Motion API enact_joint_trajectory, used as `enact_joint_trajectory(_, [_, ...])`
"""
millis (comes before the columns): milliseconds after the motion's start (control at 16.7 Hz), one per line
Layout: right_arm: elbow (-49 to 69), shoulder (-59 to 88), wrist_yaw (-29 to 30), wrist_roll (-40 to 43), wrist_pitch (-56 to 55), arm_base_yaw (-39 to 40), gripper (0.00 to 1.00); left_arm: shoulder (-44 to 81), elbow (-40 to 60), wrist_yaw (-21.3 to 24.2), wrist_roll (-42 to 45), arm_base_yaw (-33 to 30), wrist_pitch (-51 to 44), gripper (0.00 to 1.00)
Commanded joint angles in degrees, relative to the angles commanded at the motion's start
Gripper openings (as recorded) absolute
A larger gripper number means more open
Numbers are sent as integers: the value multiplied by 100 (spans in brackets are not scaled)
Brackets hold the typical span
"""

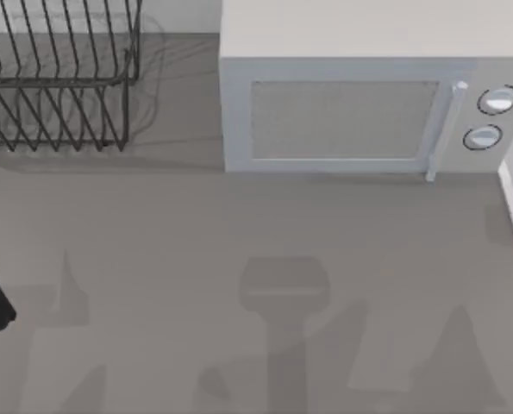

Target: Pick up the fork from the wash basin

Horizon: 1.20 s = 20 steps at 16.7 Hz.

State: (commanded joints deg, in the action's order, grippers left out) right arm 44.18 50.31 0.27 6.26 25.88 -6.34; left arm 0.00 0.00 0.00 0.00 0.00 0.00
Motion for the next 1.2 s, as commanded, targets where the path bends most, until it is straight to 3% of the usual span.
enact_joint_trajectory(720, [5808, 6666, 8, 771, 3500, -847, 100, 0, 0, 0, 0, 0, 0, 100])
enact_joint_trajectory(1200, [7646, 8792, 4, 1001, 4636, -1118, 100, 0, 0, 0, 0, 0, 0, 100])
